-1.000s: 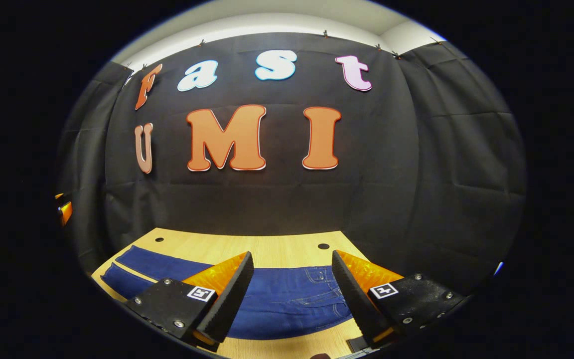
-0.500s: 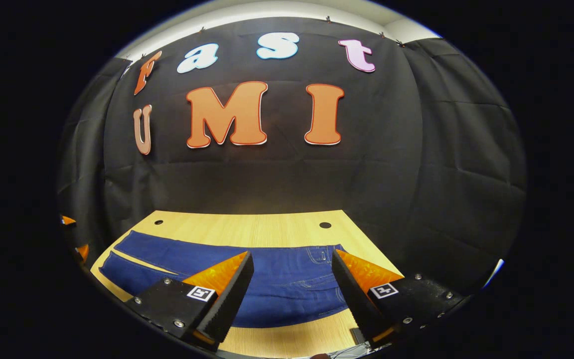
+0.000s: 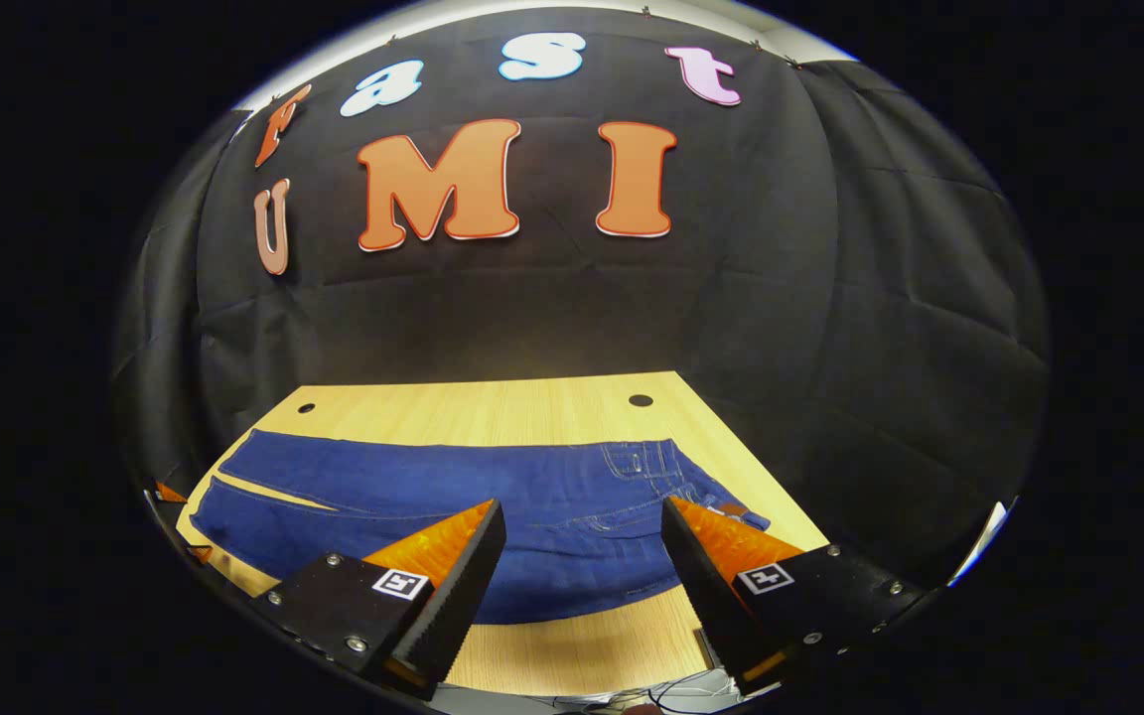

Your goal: Grasp the waist and the cuffs of the jeans and fold them to make the two legs overlap; first hold the waist and fold one-third of the jeans toward the cuffs, then hold the cuffs and fold the remaining one-third in the same direction to finish folding.

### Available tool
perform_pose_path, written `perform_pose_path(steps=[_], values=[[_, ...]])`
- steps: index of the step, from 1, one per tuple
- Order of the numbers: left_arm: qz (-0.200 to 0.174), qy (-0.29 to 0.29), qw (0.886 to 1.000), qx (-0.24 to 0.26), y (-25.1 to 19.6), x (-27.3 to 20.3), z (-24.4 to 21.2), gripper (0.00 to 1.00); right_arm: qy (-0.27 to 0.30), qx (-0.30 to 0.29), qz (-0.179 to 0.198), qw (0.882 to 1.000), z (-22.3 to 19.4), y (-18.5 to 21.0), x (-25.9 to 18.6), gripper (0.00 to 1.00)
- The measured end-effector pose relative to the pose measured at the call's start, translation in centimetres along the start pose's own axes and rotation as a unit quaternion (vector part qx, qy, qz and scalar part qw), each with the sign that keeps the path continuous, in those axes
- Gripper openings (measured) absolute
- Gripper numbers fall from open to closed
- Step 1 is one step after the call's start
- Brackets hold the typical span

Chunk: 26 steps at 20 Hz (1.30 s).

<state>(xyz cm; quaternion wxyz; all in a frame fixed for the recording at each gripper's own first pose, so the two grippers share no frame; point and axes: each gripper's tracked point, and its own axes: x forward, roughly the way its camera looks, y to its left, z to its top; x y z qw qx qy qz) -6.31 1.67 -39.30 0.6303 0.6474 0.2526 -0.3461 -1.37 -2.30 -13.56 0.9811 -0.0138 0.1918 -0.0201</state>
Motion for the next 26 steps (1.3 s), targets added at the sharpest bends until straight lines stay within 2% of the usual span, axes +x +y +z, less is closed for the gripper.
perform_pose_path(steps=[4,10,11,17,18,20,21,22,24,25,26], values=[[-0.032,0.027,0.999,0.02,-0.9,1.8,-0.8,0.99,0.013,0.004,-0.005,1.0,-1.1,-0.7,0.1,0.97],[-0.032,0.037,0.998,0.037,-0.6,3.7,-1.0,0.99,0.019,0.021,-0.001,1.0,-0.8,-0.6,0.9,0.97],[-0.032,0.035,0.998,0.038,-0.4,4.1,-0.9,0.96,0.018,0.023,0.0,1.0,-0.5,-0.4,1.0,0.97],[0.005,0.032,0.997,0.068,2.6,8.3,0.5,0.94,0.026,0.013,0.01,1.0,-0.8,1.0,1.3,0.97],[0.008,0.027,0.997,0.072,2.9,8.8,0.5,0.91,0.026,0.011,0.012,1.0,-0.8,1.3,1.2,0.97],[0.007,0.024,0.997,0.07,3.0,10.2,0.4,0.82,0.029,0.011,0.015,0.999,-0.8,1.5,1.5,0.97],[-0.003,0.024,0.997,0.069,2.5,10.9,0.5,0.66,0.028,0.01,0.016,0.999,-0.8,1.6,1.5,0.97],[-0.008,0.025,0.998,0.061,2.1,11.2,0.1,0.6,0.026,0.006,0.016,1.0,-0.7,1.8,1.6,0.97],[0.009,0.03,0.997,0.071,1.8,11.4,0.2,0.21,0.024,-0.012,0.012,1.0,-0.7,1.7,1.7,0.97],[0.017,0.037,0.995,0.089,1.6,10.9,0.5,0.12,0.021,-0.026,0.007,0.999,-0.7,1.4,1.6,0.97],[0.016,0.032,0.995,0.095,1.4,12.0,0.2,0.12,0.015,-0.043,0.003,0.999,-0.5,1.1,1.6,0.97]])
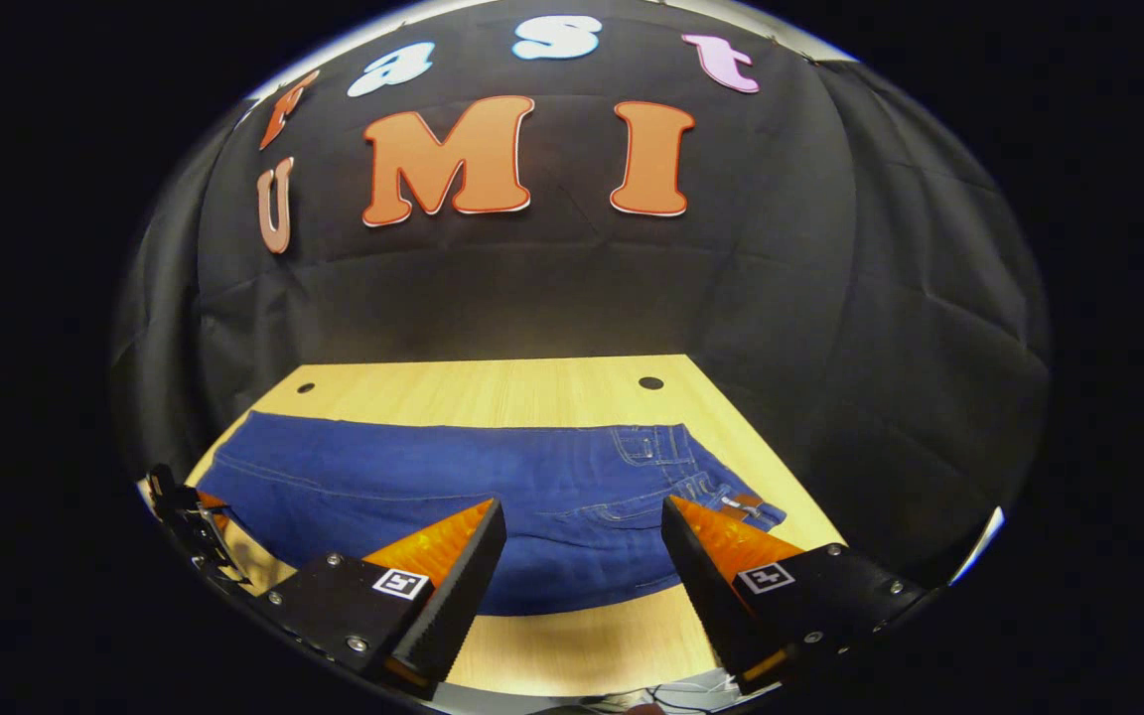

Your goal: Grasp the waist and the cuffs of the jeans and fold them to make the two legs overlap; first hold the waist and fold one-third of the jeans toward the cuffs, then hold the cuffs and fold the remaining one-third in the same direction to finish folding.

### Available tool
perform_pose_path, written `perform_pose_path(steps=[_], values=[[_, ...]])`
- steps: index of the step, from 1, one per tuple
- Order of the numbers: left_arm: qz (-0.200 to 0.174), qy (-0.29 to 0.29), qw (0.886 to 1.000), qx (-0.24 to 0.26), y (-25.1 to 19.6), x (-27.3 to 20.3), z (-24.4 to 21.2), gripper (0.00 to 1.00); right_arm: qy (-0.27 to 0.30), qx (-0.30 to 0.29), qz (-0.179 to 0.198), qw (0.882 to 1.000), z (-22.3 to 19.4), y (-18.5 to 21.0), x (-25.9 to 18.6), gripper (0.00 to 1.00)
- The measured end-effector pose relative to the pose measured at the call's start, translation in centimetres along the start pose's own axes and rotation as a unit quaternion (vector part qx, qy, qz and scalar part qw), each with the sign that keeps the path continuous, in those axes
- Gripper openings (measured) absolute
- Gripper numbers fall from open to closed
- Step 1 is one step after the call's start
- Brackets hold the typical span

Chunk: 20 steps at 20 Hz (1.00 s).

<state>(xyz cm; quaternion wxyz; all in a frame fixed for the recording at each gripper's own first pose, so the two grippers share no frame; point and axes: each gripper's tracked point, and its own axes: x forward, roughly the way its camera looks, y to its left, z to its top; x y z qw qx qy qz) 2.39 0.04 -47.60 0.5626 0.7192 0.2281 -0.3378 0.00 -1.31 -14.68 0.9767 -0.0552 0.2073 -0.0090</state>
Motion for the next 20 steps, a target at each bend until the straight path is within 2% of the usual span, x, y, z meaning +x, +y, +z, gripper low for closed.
perform_pose_path(steps=[1,4,7,9,11,14,16,17,19,20], values=[[-0.003,-0.007,1.0,-0.011,-1.0,-0.7,0.0,0.02,-0.008,-0.021,-0.007,1.0,0.2,-0.5,0.0,0.97],[-0.025,-0.005,0.999,-0.047,0.0,-1.5,-0.2,0.01,-0.031,-0.13,-0.027,0.991,0.7,-2.8,-0.4,0.96],[-0.025,-0.002,0.998,-0.059,0.1,-1.4,-0.2,0.01,-0.03,-0.269,-0.054,0.961,0.1,-4.8,-0.6,0.97],[-0.029,-0.001,0.997,-0.068,0.0,-1.4,-0.3,0.01,-0.03,-0.36,-0.06,0.931,-0.9,-5.4,-0.2,0.98],[-0.035,-0.001,0.997,-0.063,-0.1,-1.4,-0.3,0.01,-0.013,-0.447,-0.05,0.893,-2.2,-5.5,0.0,0.97],[-0.037,0.001,0.998,-0.056,-0.2,-1.5,-0.4,0.01,0.005,-0.577,-0.027,0.816,-5.4,-4.9,1.1,0.97],[-0.037,0.003,0.998,-0.055,-0.2,-1.5,-0.4,0.01,0.016,-0.629,-0.005,0.777,-7.3,-5.1,2.8,0.98],[-0.035,0.005,0.998,-0.054,-0.1,-1.5,-0.4,0.01,0.023,-0.642,0.002,0.766,-8.1,-5.4,3.5,0.98],[-0.033,0.007,0.998,-0.052,-0.1,-1.5,-0.4,0.01,0.038,-0.652,0.01,0.757,-9.1,-6.7,4.4,0.97],[-0.033,0.007,0.998,-0.052,-0.1,-1.5,-0.4,0.01,0.047,-0.661,0.011,0.749,-9.5,-7.1,4.8,0.97]])
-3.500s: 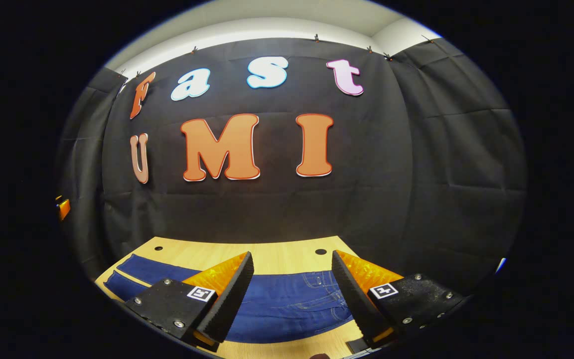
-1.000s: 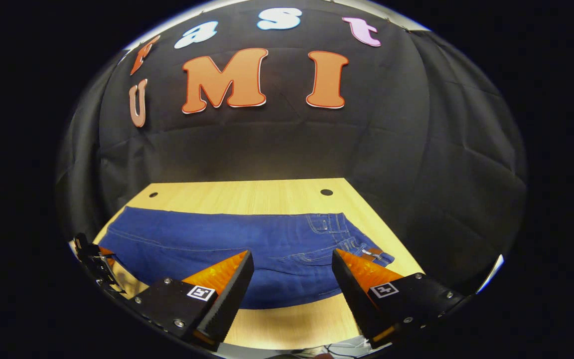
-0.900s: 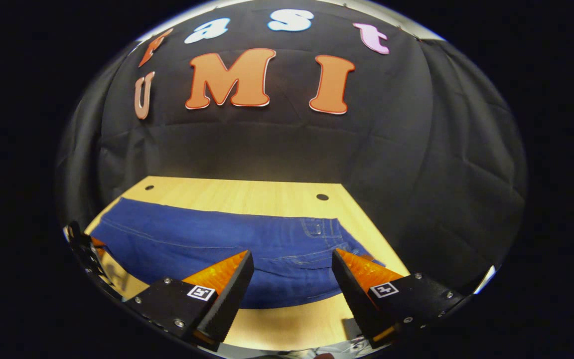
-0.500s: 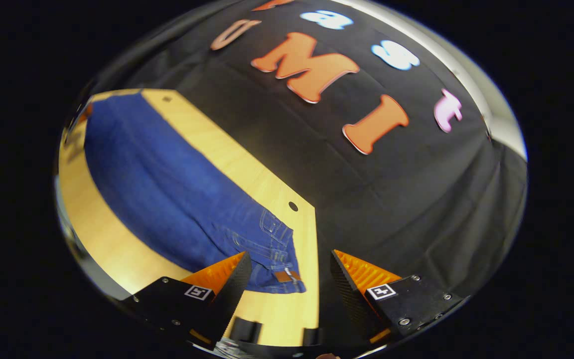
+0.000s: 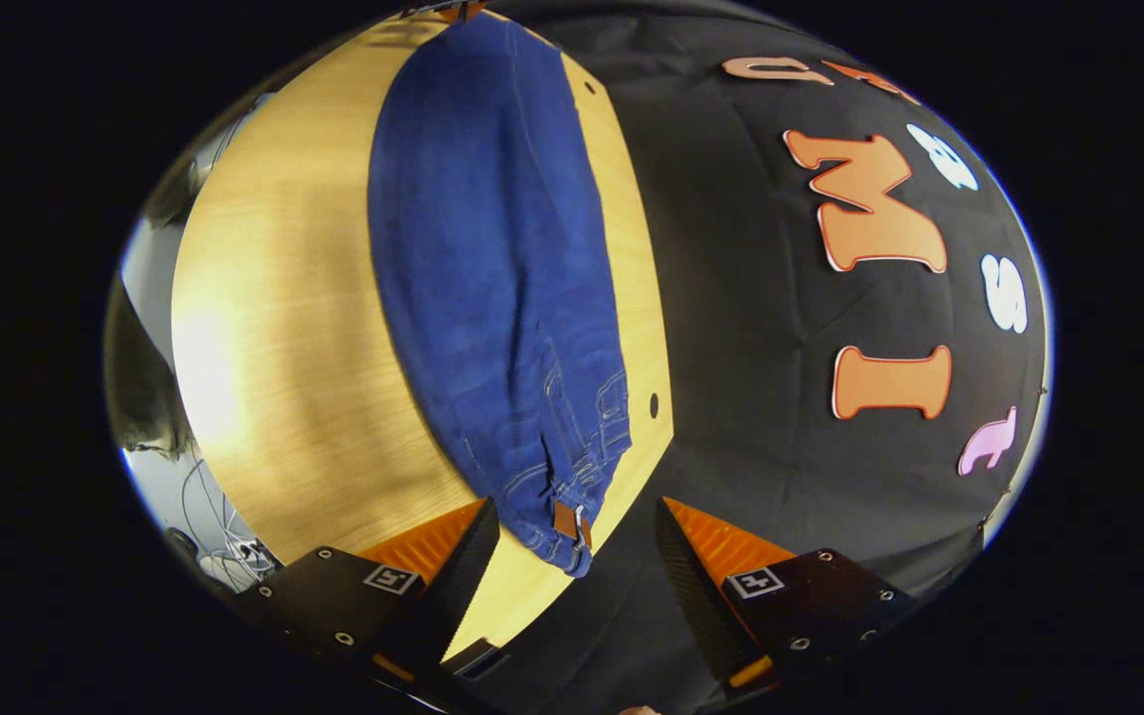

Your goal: Grasp the waist and the cuffs of the jeans and fold them to make the two legs overlap; first hold the waist and fold one-third of the jeans toward the cuffs, then hold the cuffs and fold the remaining one-third in the same direction to finish folding.

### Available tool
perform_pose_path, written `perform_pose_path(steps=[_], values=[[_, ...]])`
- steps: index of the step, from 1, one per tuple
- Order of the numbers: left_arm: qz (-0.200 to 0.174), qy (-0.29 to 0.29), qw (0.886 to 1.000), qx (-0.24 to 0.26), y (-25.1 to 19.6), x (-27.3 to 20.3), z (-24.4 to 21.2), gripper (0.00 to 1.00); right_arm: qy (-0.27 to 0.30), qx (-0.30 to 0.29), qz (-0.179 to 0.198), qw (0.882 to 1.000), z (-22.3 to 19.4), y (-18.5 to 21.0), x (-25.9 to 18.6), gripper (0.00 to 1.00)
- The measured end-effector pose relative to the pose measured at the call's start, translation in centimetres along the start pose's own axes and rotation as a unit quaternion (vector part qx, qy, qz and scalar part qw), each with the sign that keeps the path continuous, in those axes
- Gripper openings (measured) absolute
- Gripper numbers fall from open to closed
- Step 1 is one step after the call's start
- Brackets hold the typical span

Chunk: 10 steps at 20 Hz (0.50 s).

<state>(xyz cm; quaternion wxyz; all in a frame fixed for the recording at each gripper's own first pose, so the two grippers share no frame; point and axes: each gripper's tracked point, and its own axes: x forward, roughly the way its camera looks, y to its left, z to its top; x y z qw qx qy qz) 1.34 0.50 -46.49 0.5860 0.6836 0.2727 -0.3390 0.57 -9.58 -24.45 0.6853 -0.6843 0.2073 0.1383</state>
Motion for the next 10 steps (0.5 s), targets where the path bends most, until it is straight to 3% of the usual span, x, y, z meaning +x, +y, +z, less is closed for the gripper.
perform_pose_path(steps=[4,7,10], values=[[-0.006,0.006,1.0,-0.004,0.0,0.0,-0.1,0.01,0.011,-0.069,0.032,0.997,-1.6,1.7,2.2,0.97],[-0.01,0.005,1.0,-0.006,-0.1,0.0,0.0,0.01,0.013,-0.08,0.061,0.995,-1.9,3.4,4.3,0.97],[-0.009,0.006,1.0,-0.007,0.0,0.0,-0.1,0.01,0.003,-0.099,0.064,0.993,-1.2,3.9,6.4,0.97]])
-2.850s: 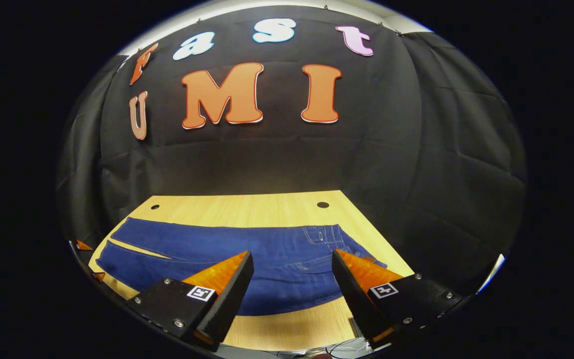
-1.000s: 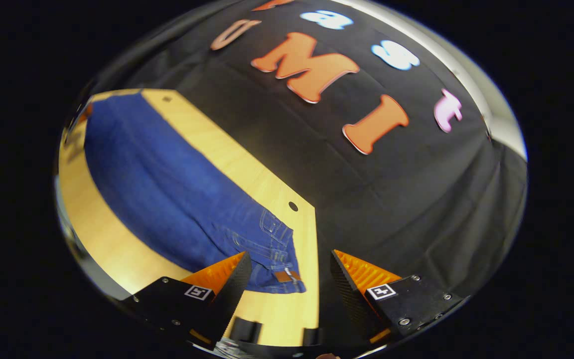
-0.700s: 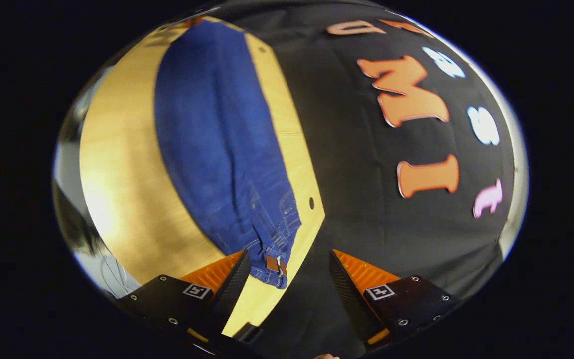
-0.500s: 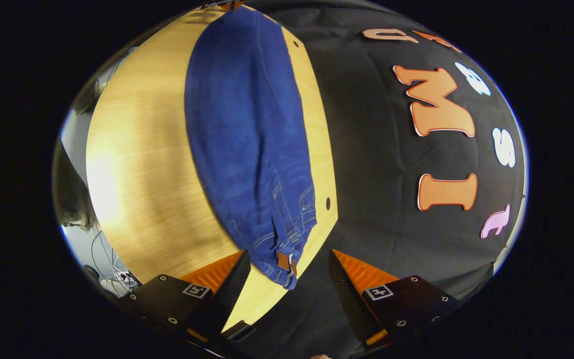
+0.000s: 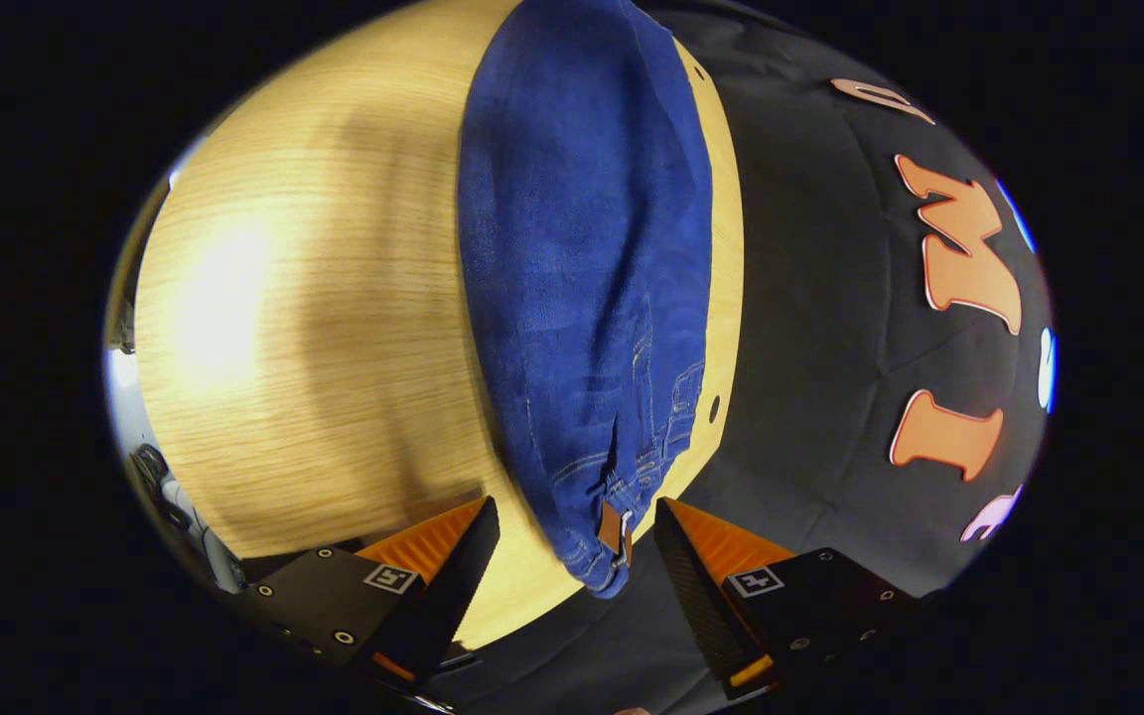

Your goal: Grasp the waist and the cuffs of the jeans and fold them to make the two legs overlap; first hold the waist and fold one-third of the jeans toward the cuffs, then hold the cuffs and fold the remaining one-third in the same direction to finish folding.

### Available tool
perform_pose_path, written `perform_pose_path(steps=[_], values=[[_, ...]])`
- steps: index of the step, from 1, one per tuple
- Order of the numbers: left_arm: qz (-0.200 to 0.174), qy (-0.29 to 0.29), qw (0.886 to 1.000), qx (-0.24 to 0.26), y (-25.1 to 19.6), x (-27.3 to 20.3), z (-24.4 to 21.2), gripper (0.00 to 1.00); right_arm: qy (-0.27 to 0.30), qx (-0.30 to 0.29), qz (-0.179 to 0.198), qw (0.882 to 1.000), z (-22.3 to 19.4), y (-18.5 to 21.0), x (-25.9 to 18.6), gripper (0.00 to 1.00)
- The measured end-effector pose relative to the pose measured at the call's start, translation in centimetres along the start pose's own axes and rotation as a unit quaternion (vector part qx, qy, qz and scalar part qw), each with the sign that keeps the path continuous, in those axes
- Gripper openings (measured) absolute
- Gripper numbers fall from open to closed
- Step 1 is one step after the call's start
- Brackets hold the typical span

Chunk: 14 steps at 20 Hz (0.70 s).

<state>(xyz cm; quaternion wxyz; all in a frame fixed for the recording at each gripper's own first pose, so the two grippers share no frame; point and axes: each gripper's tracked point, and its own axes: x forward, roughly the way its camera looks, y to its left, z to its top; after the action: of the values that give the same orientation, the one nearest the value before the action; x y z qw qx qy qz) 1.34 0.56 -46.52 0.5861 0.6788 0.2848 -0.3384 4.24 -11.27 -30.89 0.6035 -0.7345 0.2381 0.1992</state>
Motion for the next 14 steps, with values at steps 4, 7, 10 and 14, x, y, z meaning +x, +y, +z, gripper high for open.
perform_pose_path(steps=[4,7,10,14], values=[[-0.003,0.003,1.0,-0.008,0.0,0.1,-0.1,0.0,0.005,-0.007,-0.003,1.0,0.4,-0.9,2.4,0.96],[-0.003,-0.001,1.0,-0.016,0.0,0.0,0.0,0.01,0.005,0.013,0.029,0.999,0.2,0.3,3.1,0.85],[-0.005,0.002,1.0,-0.012,0.0,0.0,0.0,0.01,0.014,-0.019,0.027,0.999,0.5,1.6,3.5,0.43],[-0.03,0.012,0.999,-0.028,-0.2,0.0,-0.4,0.01,0.017,0.051,0.039,0.998,0.4,1.7,2.8,0.02]])
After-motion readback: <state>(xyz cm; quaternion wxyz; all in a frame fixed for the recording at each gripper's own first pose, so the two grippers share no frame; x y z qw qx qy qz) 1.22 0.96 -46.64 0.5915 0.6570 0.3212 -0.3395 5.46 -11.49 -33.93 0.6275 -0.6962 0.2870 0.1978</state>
